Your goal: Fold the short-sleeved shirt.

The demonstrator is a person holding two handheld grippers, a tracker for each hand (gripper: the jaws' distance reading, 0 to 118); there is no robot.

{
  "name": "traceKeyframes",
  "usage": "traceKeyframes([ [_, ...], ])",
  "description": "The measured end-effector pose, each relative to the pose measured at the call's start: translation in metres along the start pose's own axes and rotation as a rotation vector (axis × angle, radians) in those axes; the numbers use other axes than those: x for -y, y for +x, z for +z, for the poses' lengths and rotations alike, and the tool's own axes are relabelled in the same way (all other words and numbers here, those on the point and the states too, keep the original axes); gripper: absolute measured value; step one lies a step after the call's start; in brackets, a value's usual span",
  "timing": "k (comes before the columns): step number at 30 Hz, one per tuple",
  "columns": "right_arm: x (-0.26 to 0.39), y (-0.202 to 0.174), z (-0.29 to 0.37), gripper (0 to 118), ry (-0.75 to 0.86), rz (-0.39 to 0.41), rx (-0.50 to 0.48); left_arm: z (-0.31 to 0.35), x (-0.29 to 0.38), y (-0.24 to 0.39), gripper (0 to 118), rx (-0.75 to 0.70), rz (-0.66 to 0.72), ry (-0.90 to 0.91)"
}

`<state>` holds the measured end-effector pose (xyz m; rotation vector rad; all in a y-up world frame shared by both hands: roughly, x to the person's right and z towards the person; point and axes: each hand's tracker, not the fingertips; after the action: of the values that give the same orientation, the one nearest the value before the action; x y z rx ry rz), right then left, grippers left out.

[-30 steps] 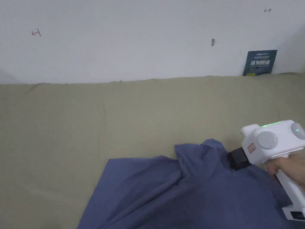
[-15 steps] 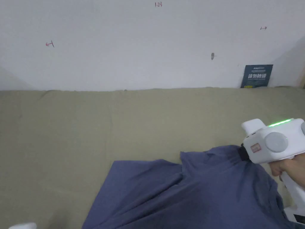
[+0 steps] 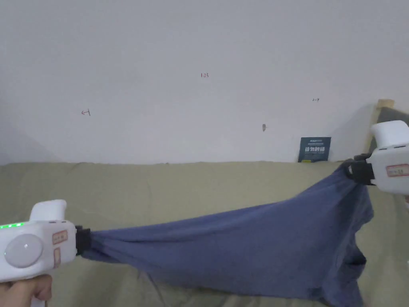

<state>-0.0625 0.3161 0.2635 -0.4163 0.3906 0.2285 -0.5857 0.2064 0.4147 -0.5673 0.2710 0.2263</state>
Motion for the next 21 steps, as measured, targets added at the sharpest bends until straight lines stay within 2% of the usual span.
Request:
traceKeyframes([
  [4,-0.031,0.011,0.052,2,0.102,-0.038,0.035,0.053,-0.055,0.012,9,0.003,-0.015,0.079],
  [10,-0.06,0.013,0.084,2,0.175,-0.061,0.06,0.108,-0.108,0.024,9,-0.039,-0.046,0.193],
  [15,-0.067,0.011,0.077,2,0.183,-0.095,0.062,0.122,-0.118,0.023,9,-0.07,-0.045,0.216],
  [21,-0.075,0.005,0.055,2,0.168,-0.096,0.07,0.113,-0.121,0.021,9,-0.089,-0.046,0.202],
])
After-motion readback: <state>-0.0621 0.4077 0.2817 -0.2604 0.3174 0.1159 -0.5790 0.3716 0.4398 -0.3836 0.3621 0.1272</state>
